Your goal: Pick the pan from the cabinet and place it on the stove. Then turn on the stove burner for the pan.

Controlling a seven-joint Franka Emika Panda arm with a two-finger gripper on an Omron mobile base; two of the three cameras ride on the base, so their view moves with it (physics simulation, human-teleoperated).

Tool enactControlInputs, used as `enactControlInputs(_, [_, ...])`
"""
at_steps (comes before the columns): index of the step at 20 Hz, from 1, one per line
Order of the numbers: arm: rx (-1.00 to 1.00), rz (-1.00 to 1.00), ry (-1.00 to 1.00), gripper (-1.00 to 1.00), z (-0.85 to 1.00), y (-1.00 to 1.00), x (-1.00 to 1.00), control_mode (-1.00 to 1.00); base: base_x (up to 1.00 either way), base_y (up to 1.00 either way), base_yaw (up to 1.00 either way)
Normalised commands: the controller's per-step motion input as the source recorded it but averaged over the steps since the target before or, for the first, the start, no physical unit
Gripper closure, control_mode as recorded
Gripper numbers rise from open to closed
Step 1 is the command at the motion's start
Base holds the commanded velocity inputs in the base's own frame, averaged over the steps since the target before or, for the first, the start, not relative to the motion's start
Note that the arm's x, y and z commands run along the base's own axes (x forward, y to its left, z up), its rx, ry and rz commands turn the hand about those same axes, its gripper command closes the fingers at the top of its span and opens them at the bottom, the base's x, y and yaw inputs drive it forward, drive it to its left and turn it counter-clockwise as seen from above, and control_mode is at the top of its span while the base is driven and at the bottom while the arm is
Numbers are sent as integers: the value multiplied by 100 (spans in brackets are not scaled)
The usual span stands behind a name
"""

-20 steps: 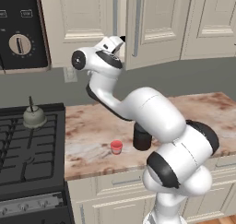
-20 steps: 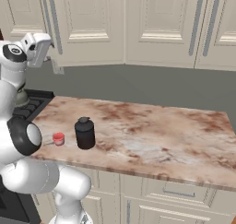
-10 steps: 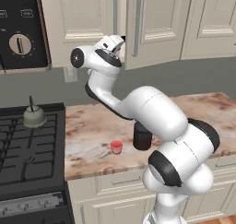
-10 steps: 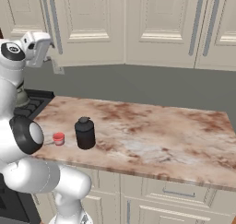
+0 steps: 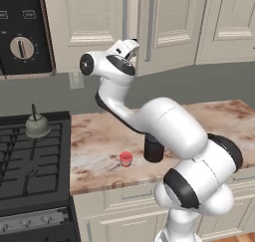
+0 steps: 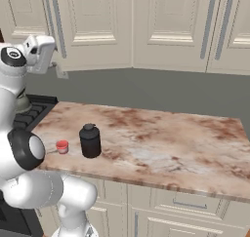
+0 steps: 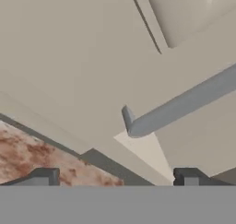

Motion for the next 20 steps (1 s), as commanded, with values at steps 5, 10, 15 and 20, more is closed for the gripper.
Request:
enactControlInputs(5, [0, -4, 0, -100, -7, -41, -60, -100, 0, 0, 0])
enactControlInputs(10, [0, -6, 0, -100, -7, -54, -45, -100, 0, 0, 0])
enactControlInputs(15, [1, -4, 1, -100, -13, -64, -38, -100, 0, 0, 0])
enactControlInputs(20, [5, -1, 7, -100, -31, -74, -26, -100, 0, 0, 0])
